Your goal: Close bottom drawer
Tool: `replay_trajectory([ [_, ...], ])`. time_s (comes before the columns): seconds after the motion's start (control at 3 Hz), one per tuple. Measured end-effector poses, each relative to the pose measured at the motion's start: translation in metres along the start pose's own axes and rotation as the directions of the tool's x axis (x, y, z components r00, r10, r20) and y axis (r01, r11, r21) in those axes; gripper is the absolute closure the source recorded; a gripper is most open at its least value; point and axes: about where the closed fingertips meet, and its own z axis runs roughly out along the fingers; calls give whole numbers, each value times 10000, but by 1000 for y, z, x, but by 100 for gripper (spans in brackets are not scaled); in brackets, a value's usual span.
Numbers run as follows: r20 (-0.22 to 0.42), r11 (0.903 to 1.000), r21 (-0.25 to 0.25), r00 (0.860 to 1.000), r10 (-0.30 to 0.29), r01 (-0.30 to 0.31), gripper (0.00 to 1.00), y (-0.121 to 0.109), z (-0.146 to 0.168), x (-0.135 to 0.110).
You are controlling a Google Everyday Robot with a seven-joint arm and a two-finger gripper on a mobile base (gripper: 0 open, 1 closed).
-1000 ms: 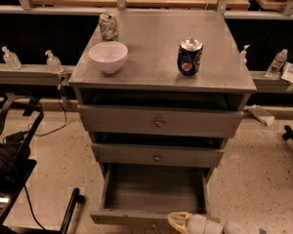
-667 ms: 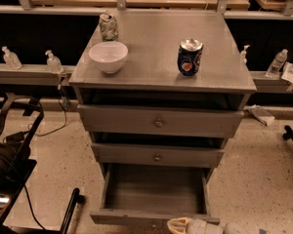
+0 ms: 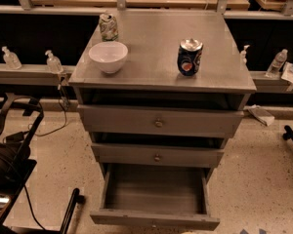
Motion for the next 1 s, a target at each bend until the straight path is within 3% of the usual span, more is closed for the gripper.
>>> replay_trajectory([
  [0.67,-839,9933,938,9947,-592,670,100,-16,3,47],
  [1.0,-1006,9906,1021,9917,-803,906,100,-24,18,59],
])
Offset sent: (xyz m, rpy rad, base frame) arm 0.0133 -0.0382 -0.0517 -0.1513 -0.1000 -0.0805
